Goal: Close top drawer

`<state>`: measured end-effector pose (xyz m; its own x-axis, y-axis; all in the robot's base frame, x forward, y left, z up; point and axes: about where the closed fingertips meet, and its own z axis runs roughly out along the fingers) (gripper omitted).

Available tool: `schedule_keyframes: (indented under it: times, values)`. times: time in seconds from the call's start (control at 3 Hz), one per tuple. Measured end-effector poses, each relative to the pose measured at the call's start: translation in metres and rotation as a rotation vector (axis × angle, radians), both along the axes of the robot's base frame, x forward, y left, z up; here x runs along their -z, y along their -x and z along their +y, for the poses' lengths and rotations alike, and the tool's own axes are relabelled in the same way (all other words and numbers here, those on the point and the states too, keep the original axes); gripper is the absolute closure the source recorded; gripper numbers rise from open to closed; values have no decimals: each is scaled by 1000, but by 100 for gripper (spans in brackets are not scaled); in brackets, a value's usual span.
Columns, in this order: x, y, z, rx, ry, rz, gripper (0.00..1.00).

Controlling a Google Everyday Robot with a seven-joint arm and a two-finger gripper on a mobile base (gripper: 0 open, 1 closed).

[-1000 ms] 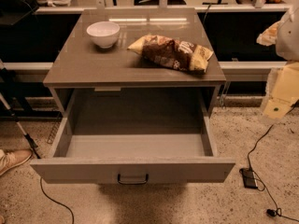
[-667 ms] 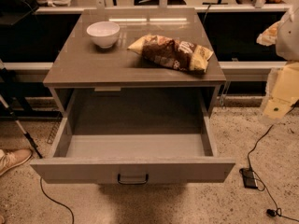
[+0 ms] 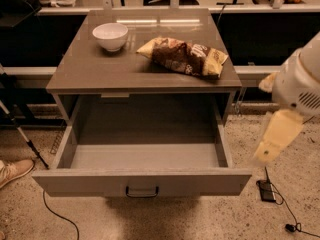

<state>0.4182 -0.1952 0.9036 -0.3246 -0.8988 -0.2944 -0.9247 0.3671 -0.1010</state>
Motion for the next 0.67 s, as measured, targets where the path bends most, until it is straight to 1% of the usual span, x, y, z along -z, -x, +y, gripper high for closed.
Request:
schedule_keyframes:
  times: [0.33,0.67]
  values:
    - [61,22,20,68,-81,106,19]
    - [113,36,36,135,-143,176,42]
